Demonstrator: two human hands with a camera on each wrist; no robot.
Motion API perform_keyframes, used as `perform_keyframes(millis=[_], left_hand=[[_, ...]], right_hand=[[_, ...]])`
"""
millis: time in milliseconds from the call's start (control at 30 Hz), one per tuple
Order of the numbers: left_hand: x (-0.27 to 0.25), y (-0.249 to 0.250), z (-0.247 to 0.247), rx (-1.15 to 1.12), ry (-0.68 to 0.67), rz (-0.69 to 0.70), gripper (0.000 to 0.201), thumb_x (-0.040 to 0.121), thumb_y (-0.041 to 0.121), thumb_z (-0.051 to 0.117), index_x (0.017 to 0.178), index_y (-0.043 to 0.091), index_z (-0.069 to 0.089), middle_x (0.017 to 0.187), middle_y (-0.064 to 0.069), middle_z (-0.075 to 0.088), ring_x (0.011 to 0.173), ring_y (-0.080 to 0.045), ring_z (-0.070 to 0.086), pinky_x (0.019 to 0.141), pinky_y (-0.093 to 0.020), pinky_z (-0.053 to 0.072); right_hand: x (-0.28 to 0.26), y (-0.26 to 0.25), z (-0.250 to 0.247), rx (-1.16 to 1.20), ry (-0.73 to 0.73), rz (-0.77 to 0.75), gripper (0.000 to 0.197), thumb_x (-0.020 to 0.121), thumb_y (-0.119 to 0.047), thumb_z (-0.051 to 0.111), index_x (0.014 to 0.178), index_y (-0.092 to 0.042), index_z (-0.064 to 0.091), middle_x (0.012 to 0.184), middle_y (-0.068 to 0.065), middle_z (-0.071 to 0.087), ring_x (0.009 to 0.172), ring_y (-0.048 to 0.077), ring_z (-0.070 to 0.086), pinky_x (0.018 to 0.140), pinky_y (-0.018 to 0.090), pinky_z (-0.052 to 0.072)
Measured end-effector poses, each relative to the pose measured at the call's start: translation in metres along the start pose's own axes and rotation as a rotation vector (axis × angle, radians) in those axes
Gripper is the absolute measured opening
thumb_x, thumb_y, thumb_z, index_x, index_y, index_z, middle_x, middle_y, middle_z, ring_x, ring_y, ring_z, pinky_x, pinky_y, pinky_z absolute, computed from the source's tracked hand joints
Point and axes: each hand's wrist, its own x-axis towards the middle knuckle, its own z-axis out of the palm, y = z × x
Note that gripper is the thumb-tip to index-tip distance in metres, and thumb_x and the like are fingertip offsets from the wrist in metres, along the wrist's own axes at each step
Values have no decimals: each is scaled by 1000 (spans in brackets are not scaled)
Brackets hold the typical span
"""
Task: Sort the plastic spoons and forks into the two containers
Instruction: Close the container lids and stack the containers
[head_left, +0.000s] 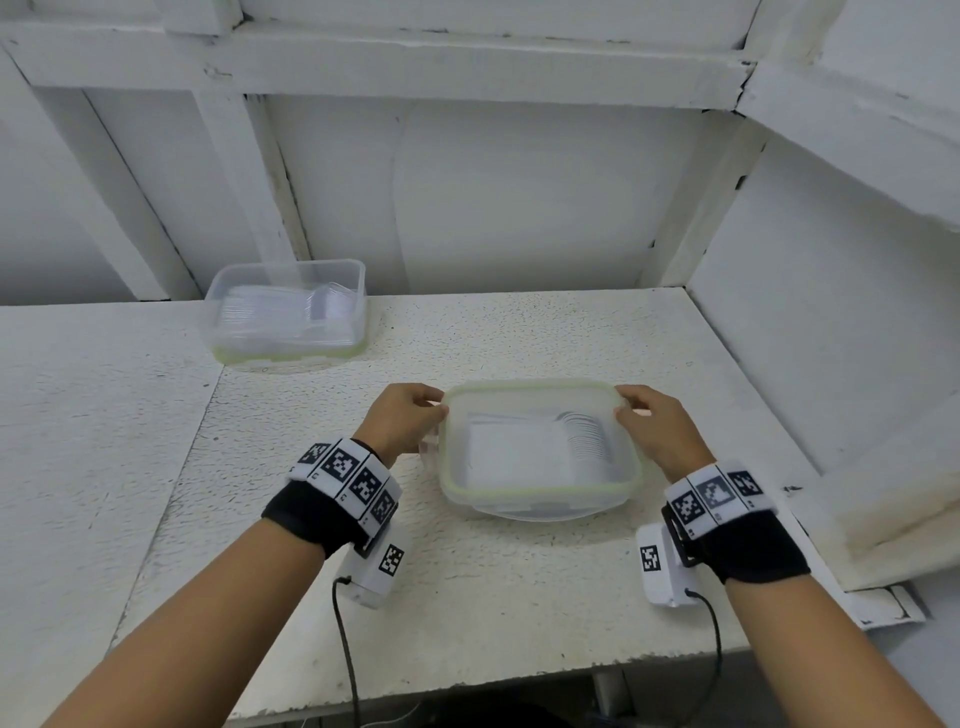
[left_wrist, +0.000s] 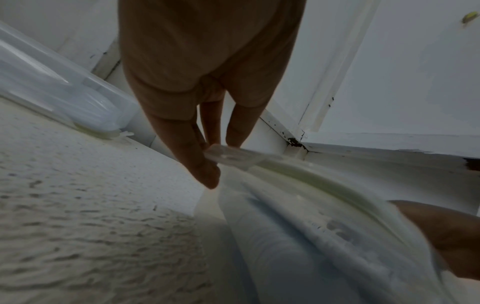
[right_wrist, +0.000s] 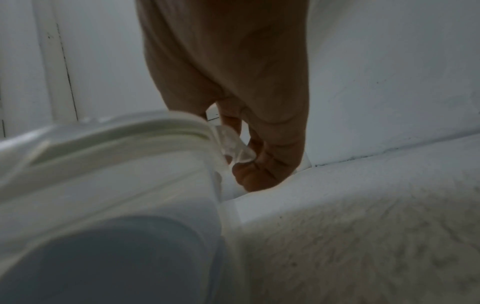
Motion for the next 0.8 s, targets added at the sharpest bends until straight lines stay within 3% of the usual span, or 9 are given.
perform_keyframes(millis=[133, 267, 367, 467, 533, 600, 667, 733, 800], left_hand=[[-1, 5, 0, -16, -24, -37, 21, 92, 7, 54, 111, 6, 63, 95, -9, 61, 82, -20, 59, 68, -32, 56], [0, 2, 0, 135, 41, -3, 22, 91, 20, 58, 111, 9, 60, 100, -6, 59, 88, -21, 56, 73, -34, 51], [-5, 0, -2, 338, 136, 27, 24, 88, 33, 63, 80, 12, 54, 74, -1, 53, 72, -21, 53, 69, -31, 45], [-11, 1, -1, 326, 154, 25, 31, 88, 29, 63, 69, 5, 65, 69, -10, 66, 67, -25, 66, 71, -33, 56], [-15, 2, 2, 341, 160, 34, 32, 89, 27, 62, 76, 0, 71, 77, -15, 71, 71, -26, 67, 71, -32, 54], [-19, 2, 4, 335, 145, 38, 29, 88, 25, 62, 78, -1, 71, 77, -16, 69, 67, -25, 61, 66, -29, 50], [-20, 0, 6, 280, 124, 34, 21, 86, 22, 65, 78, 3, 69, 79, -13, 67, 68, -24, 59, 69, -31, 53], [-20, -3, 7, 172, 122, 14, 16, 85, 17, 66, 79, 3, 70, 86, -14, 70, 78, -29, 67, 81, -39, 56], [-21, -5, 9, 142, 138, 20, 15, 85, 15, 65, 79, 2, 71, 88, -17, 71, 82, -32, 68, 82, -44, 56]], right_hand=[[6, -5, -3, -54, -30, 27, 30, 91, -3, 48, 118, -4, 61, 107, 7, 60, 97, 17, 51, 90, 31, 41], [7, -3, -5, -129, -48, 35, 31, 94, -12, 49, 123, -6, 59, 123, 10, 60, 111, 23, 54, 98, 38, 44], [6, 0, -1, -336, 4, 34, 37, 95, -26, 49, 127, -9, 57, 127, 16, 57, 114, 29, 53, 97, 34, 40], [3, -1, 4, -401, 73, 55, 36, 96, -29, 50, 115, -1, 61, 113, 16, 63, 105, 29, 56, 85, 31, 42], [2, -1, 6, -412, 104, 62, 32, 96, -28, 49, 79, -4, 62, 81, 10, 63, 76, 23, 54, 61, 26, 38], [2, 0, 6, -420, 146, 76, 45, 96, -27, 50, 54, -13, 42, 56, 1, 45, 55, 15, 41, 48, 23, 26], [2, 0, 5, -412, 146, 86, 48, 95, -27, 51, 51, -16, 35, 53, -2, 40, 51, 12, 37, 46, 22, 24], [0, 0, 4, -415, 134, 78, 43, 95, -27, 51, 56, -11, 48, 59, 2, 52, 59, 19, 46, 50, 23, 29], [-2, -1, 4, -407, 131, 57, 36, 95, -27, 51, 72, -4, 64, 72, 7, 60, 70, 23, 51, 61, 24, 35]])
